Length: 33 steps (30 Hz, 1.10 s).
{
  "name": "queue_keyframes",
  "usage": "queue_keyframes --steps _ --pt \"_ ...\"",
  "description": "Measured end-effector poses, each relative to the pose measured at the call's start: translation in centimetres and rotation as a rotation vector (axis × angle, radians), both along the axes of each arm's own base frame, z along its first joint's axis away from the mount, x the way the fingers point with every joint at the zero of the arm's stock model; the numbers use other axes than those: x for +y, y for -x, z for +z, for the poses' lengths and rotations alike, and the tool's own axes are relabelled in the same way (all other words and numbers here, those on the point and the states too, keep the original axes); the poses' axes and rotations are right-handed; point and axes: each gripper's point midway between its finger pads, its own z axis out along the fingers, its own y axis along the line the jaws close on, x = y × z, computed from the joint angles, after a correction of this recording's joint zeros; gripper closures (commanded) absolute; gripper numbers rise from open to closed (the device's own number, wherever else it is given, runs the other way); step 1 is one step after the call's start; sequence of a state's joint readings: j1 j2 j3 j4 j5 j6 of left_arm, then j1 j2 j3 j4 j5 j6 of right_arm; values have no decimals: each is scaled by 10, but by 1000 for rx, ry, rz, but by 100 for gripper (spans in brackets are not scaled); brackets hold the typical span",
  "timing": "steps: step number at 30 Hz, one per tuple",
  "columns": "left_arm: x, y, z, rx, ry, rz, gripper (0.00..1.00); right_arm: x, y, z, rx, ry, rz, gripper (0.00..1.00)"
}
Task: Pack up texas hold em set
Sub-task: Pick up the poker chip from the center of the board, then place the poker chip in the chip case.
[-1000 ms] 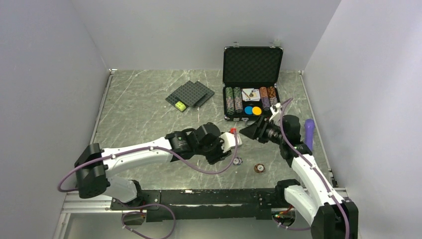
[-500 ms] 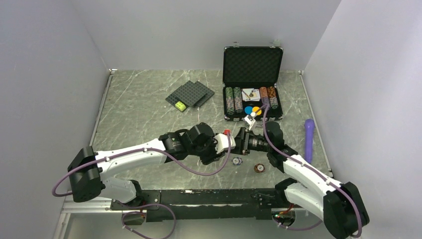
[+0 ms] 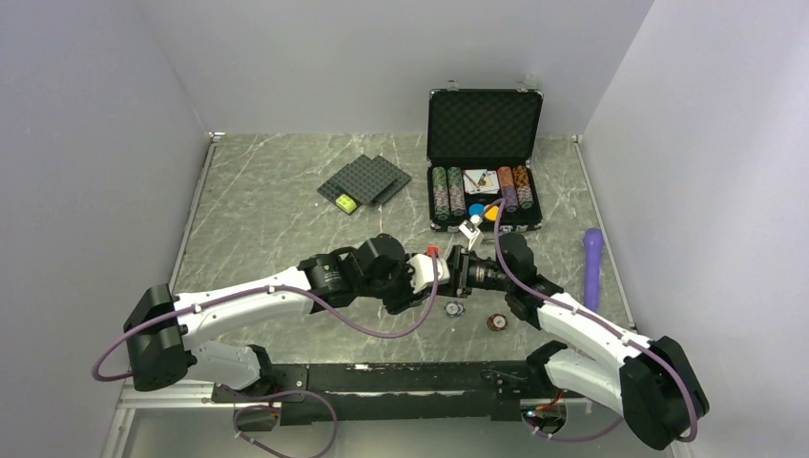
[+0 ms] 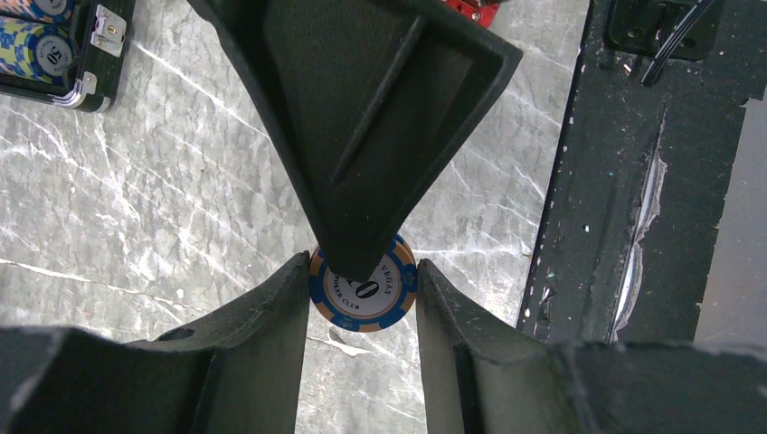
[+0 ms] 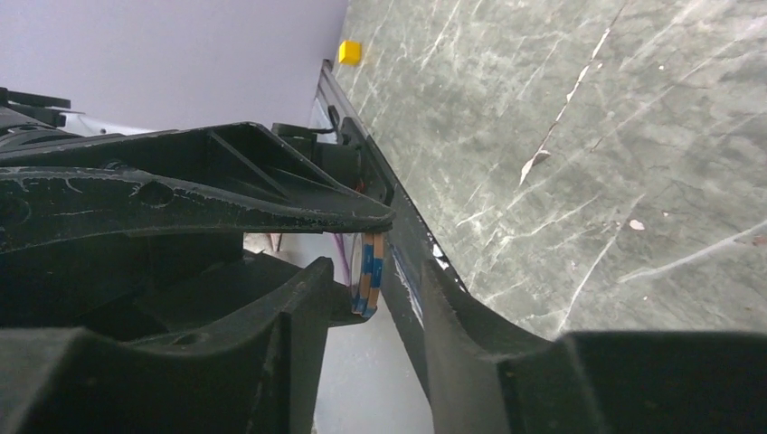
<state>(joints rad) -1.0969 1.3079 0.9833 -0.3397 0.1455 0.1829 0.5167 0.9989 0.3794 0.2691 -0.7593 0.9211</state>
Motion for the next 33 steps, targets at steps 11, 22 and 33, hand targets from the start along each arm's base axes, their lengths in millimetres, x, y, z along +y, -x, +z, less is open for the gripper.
queue_keyframes --steps 11,22,33 --pt "1 1 -3 1 -4 1 100 10 10 -6 20 3 55 94" --pt "8 -10 1 -36 -9 40 1 7 -17 8 -100 114 23 100" --pt "59 -73 45 -17 137 329 1 -60 -159 57 -639 578 -220 100"
